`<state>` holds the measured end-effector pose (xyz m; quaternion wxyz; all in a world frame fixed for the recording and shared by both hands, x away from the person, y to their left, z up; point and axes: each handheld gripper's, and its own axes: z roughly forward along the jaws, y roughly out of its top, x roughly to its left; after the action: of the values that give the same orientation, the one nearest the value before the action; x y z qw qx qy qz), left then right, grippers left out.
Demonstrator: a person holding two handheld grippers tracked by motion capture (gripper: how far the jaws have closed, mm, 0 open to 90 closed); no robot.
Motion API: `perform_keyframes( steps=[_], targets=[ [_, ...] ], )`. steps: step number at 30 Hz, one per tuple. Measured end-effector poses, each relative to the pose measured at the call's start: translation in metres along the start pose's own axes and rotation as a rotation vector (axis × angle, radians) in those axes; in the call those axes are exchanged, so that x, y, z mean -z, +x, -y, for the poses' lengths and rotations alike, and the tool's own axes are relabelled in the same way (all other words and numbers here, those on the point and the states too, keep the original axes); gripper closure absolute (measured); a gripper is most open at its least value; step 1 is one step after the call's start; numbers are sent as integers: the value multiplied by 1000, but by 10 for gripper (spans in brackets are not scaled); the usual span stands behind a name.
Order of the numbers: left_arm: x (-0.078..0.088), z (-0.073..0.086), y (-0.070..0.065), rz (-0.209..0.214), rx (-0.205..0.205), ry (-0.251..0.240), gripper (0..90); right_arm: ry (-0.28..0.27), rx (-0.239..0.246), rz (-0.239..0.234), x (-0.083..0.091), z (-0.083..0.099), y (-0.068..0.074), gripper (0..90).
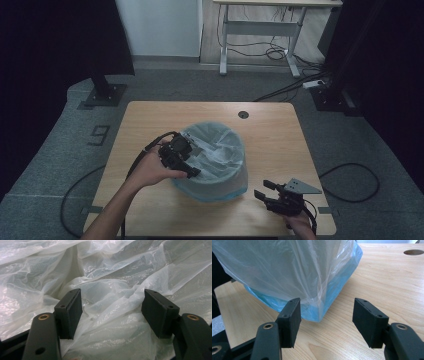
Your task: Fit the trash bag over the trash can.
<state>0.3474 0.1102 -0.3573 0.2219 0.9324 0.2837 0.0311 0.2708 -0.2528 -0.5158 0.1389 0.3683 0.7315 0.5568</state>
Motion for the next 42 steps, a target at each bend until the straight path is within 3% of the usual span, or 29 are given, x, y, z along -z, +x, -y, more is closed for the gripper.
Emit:
perform_keyframes(
  steps=[6, 11, 16, 21, 30, 42],
  targets=[
    [0, 3, -1, -4, 13, -45, 312, -10, -5, 8, 4, 0, -3, 387],
    [16, 12, -4, 9, 12, -169, 296, -12, -9, 15, 5, 1, -3, 382],
    [32, 27, -7, -13, 31, -307, 281, -17, -9, 8, 5, 1, -3, 381],
    [40, 45, -10, -29, 37, -382, 281, -16, -7, 10, 4, 1, -3, 380],
    [48, 83, -11, -61, 52, -455, 280, -14, -15, 20, 6, 3, -4, 380],
    [39, 131, -7, -105, 126, -509, 282, 6, -7, 23, 1, 6, -2, 380]
  ],
)
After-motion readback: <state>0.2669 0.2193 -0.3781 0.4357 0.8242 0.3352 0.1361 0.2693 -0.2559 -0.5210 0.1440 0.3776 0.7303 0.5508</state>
